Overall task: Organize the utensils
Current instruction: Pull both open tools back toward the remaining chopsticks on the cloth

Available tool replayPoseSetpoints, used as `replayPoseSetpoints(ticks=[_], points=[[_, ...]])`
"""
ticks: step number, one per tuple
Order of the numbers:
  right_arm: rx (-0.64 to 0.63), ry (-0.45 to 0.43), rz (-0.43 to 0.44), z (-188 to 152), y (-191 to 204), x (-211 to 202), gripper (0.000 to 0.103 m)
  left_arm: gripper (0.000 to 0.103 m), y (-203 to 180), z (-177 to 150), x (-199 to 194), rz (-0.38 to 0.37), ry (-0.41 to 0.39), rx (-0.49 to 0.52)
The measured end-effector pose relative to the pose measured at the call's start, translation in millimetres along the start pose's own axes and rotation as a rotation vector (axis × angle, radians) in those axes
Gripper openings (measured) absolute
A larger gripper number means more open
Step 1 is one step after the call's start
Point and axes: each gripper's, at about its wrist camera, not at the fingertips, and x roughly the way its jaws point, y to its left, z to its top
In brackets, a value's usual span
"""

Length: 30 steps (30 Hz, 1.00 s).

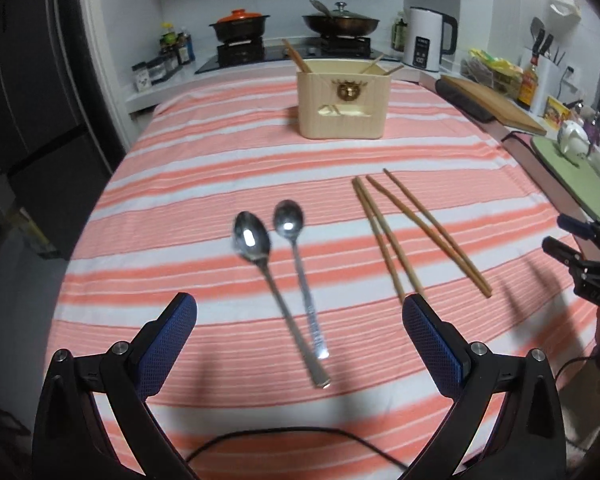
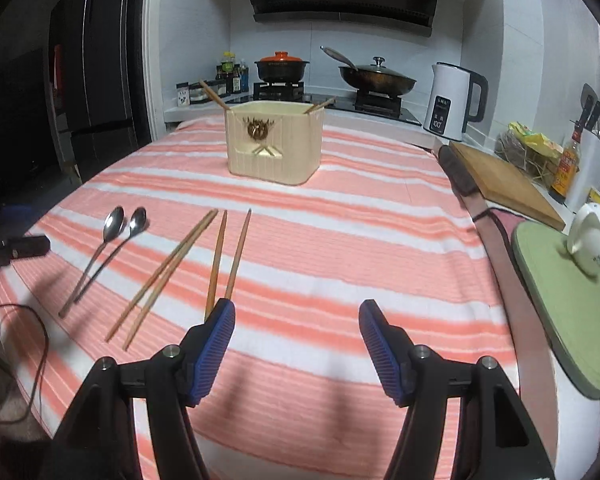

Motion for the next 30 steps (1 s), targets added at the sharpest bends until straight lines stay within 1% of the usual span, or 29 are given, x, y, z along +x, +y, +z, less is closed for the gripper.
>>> replayPoseSetpoints(ticks=[2, 3, 5, 6, 8, 10, 11, 12, 13, 14, 15, 16, 18, 20, 24, 30], points=[[-0.01, 0.007, -0.015, -8.2, -1.2, -5.9, 0.066, 0.102, 20.0, -2.2, -24.4, 0.051, -0.04, 0.007], [-0.013, 0.006, -0.021, -11.3, -1.3, -9.1, 0.066, 0.102, 27.7, -2.6, -34.7, 0.063, -0.058, 0.011], [-0.015, 0.005, -0.015, -16.0, 0.5, -12.5, 0.066, 0.102, 33.8, -1.0, -43.8, 0.07, -0.063, 0.018], [-0.013, 0.006, -0.003, -17.9, 2.2, -11.4, 0.066, 0.102, 30.9, -1.7, -42.7, 0.057, -0.063, 0.02], [-0.012, 0.022, 0.023, -22.4, 9.1, -3.1, 0.066, 0.102, 17.1, -7.3, -28.8, 0.01, -0.05, 0.012], [-0.001, 0.045, 0.063, -26.8, 16.4, 9.0, 0.065, 0.102, -4.3, -17.1, -4.9, -0.064, -0.017, 0.001], [0.004, 0.059, 0.076, -28.9, 19.6, 14.5, 0.06, 0.102, -14.5, -22.2, 7.2, -0.09, 0.002, -0.004], [0.003, 0.075, 0.089, -30.5, 22.5, 19.8, 0.053, 0.102, -23.5, -26.8, 18.1, -0.108, 0.019, -0.007], [-0.003, 0.086, 0.099, -32.4, 25.2, 23.3, 0.05, 0.102, -31.8, -31.4, 28.6, -0.127, 0.029, -0.008], [-0.015, 0.1, 0.099, -34.3, 27.9, 27.4, 0.042, 0.102, -37.9, -34.6, 36.6, -0.137, 0.038, -0.008], [-0.025, 0.112, 0.102, -35.8, 30.1, 31.3, 0.038, 0.102, -42.9, -37.5, 43.3, -0.139, 0.048, -0.006], [-0.028, 0.122, 0.106, -37.1, 31.5, 34.3, 0.036, 0.102, -46.8, -40.3, 48.8, -0.14, 0.055, -0.001], [-0.026, 0.148, 0.121, -39.6, 32.6, 40.7, 0.029, 0.102, -50.7, -43.8, 56.1, -0.146, 0.062, 0.001], [-0.018, 0.167, 0.138, -41.7, 32.7, 47.1, 0.026, 0.102, -52.4, -45.4, 60.9, -0.157, 0.072, -0.005], [-0.017, 0.18, 0.148, -42.3, 36.3, 54.4, 0.025, 0.102, -57.2, -47.6, 67.9, -0.174, 0.088, -0.005], [-0.056, 0.181, 0.162, -36.2, 42.8, 59.2, 0.025, 0.102, -62.4, -53.9, 81.5, -0.156, 0.115, 0.01]])
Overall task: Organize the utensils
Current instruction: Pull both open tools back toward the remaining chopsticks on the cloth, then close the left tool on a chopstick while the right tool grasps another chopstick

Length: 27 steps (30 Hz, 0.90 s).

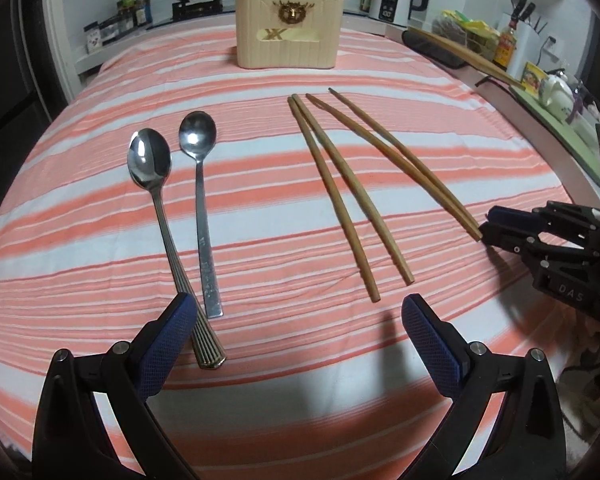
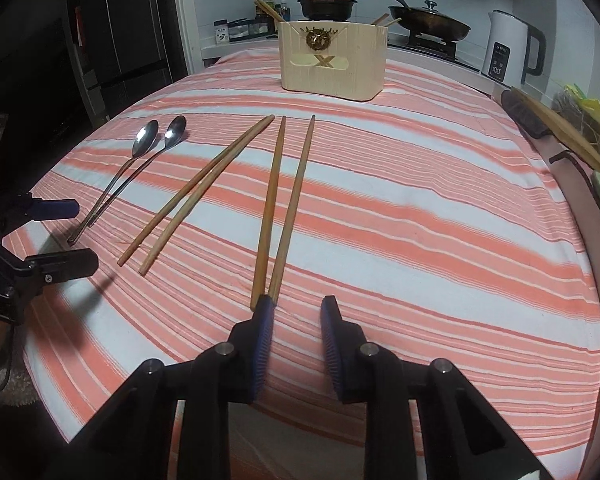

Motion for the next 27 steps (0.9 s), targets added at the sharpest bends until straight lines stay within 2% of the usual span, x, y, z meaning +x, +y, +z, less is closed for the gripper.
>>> replayPoseSetpoints(ticks=[6, 13, 16, 22, 25, 27], points=[[-0.015, -0.002, 0.004, 2.9, 2.7, 2.2, 0.025, 0.102, -2.2, 1.1, 7.0, 0.001, 0.013, 0.0], [-0.032, -0.018, 0.007, 5.8, 8.5, 5.7, 0.024, 0.096, -14.9, 2.1, 13.6, 0.062, 0.004, 0.045], [-0.029, -0.027, 0.006, 6.2, 8.9, 7.0, 0.021, 0.084, -18.3, 0.3, 12.2, 0.044, -0.006, 0.045], [-0.032, -0.037, 0.0, 4.8, 8.8, 6.8, 0.019, 0.069, -23.2, -4.5, 7.2, 0.026, -0.037, 0.047], [-0.033, -0.039, -0.012, 4.2, 9.1, 6.8, 0.017, 0.057, -27.6, -7.6, 4.9, 0.024, -0.059, 0.049], [-0.023, -0.039, -0.022, 4.3, 6.7, 6.8, 0.01, 0.035, -32.4, -9.1, 3.3, 0.014, -0.07, 0.061]])
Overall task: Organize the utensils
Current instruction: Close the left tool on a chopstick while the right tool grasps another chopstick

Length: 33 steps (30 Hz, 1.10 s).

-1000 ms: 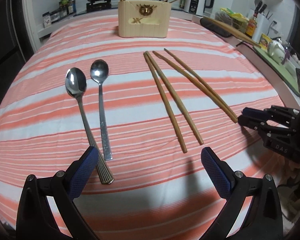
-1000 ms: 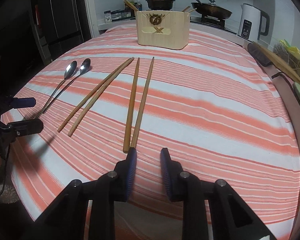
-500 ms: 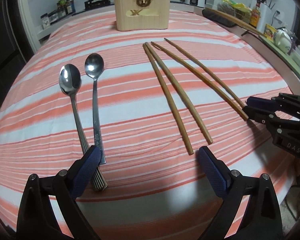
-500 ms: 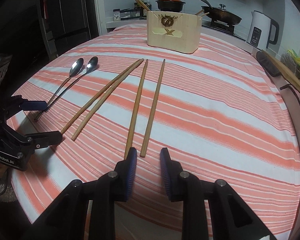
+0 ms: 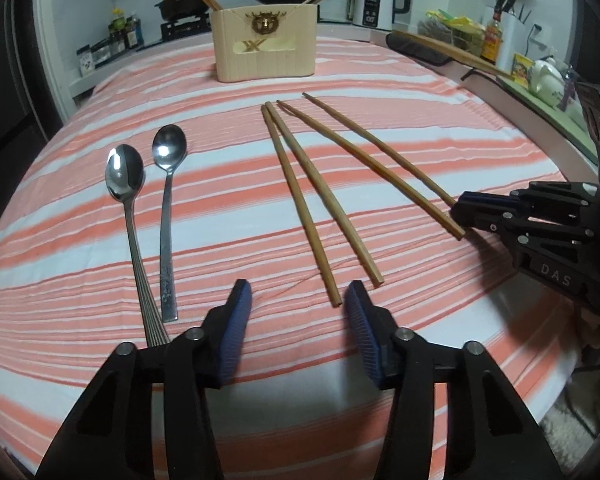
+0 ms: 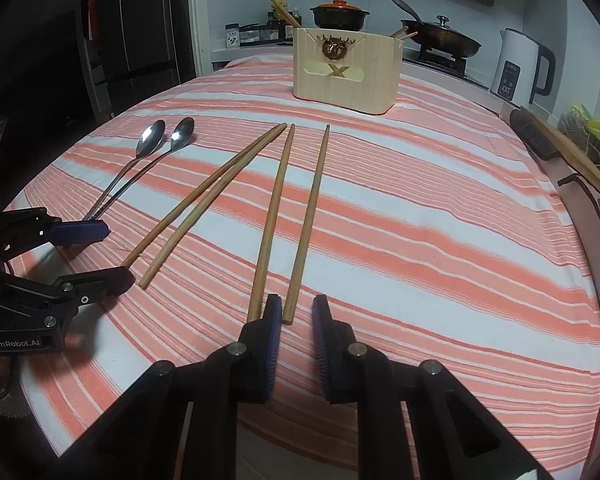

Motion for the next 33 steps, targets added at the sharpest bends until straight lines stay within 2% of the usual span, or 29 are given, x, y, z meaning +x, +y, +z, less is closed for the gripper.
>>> replayPoseSetpoints(ticks=[1, 3, 6, 14, 21, 26, 31, 32, 33], points=[[0.007, 0.001, 0.0, 0.3, -2.3, 0.3, 0.008, 0.029, -2.7, -0.2, -0.7, -0.005, -0.003, 0.01], [0.022, 0.001, 0.011, 0.3, -5.9, 0.4, 0.006, 0.011, -7.8, -0.1, -0.9, -0.012, -0.008, 0.026], [0.024, -0.001, 0.0, 0.0, -7.8, 0.0, 0.006, 0.004, -11.1, 1.1, -0.7, 0.001, -0.015, 0.037], [0.094, 0.008, -0.1, -4.6, -37.3, -4.3, 0.006, 0.003, 22.0, 10.1, 6.0, 0.026, -0.007, -0.064], [0.094, -0.001, -0.101, -6.3, -42.9, -6.2, 0.008, 0.012, 35.0, 9.9, 6.9, -0.032, -0.004, -0.104], [0.099, -0.003, -0.084, -5.7, -43.5, -5.4, 0.019, 0.019, 27.2, 9.7, 6.8, -0.018, -0.008, -0.071], [0.098, -0.002, -0.085, -5.3, -42.6, -4.6, 0.019, 0.019, 21.5, 9.3, 7.7, 0.021, -0.013, -0.039], [0.096, -0.001, -0.087, -5.9, -42.2, -4.7, 0.019, 0.017, 20.2, 9.4, 8.0, 0.028, -0.014, -0.033], [0.093, -0.001, -0.091, -5.7, -41.3, -4.3, 0.019, 0.01, 18.7, 9.6, 8.3, 0.033, -0.016, -0.027]])
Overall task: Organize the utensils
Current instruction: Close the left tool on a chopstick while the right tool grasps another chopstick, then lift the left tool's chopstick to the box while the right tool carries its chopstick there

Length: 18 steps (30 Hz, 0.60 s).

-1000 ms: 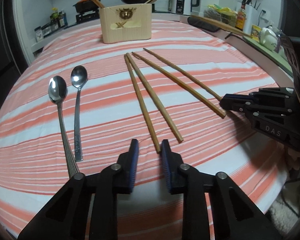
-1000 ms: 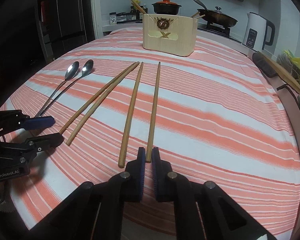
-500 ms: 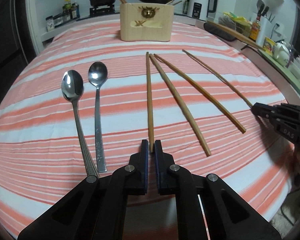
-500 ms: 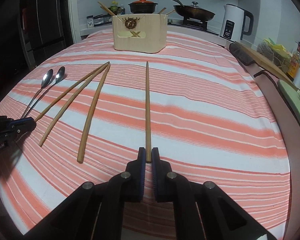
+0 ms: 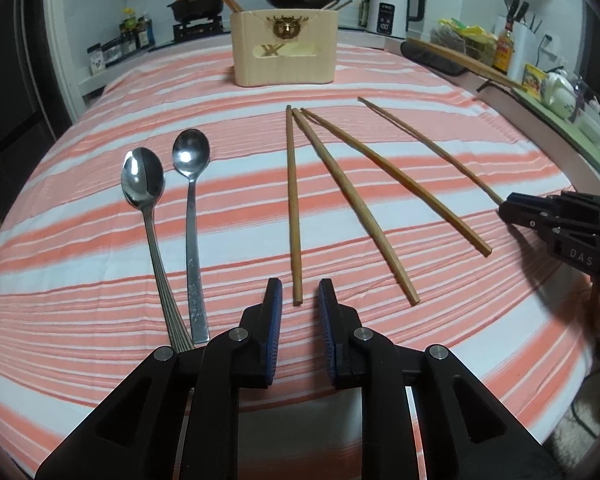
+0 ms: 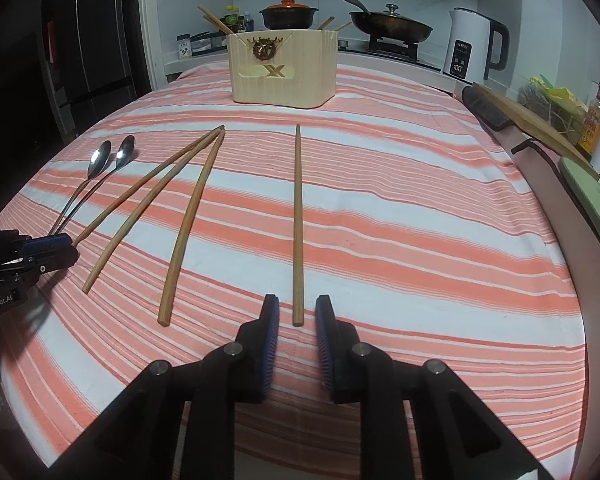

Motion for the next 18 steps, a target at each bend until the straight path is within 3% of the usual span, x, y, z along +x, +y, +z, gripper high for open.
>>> replayPoseSetpoints(ticks=[2, 4, 9, 18], points=[[-0.005, 0.001, -0.01, -0.7, 0.7, 0.2, 0.019, 0.002, -3.1, 1.3, 0.8, 0.002, -0.006, 0.008], [-0.004, 0.001, -0.021, -0.1, 1.0, 0.0, 0.006, 0.002, -1.5, 3.4, -0.2, 0.005, -0.009, 0.0], [-0.018, -0.053, -0.028, 11.2, 1.0, -23.8, 0.006, 0.002, 14.3, 24.3, -30.2, 0.008, -0.087, -0.011], [-0.045, -0.229, -0.028, 64.4, 4.4, -104.9, 0.006, 0.002, 38.1, 74.1, -103.3, -0.009, -0.256, -0.014]])
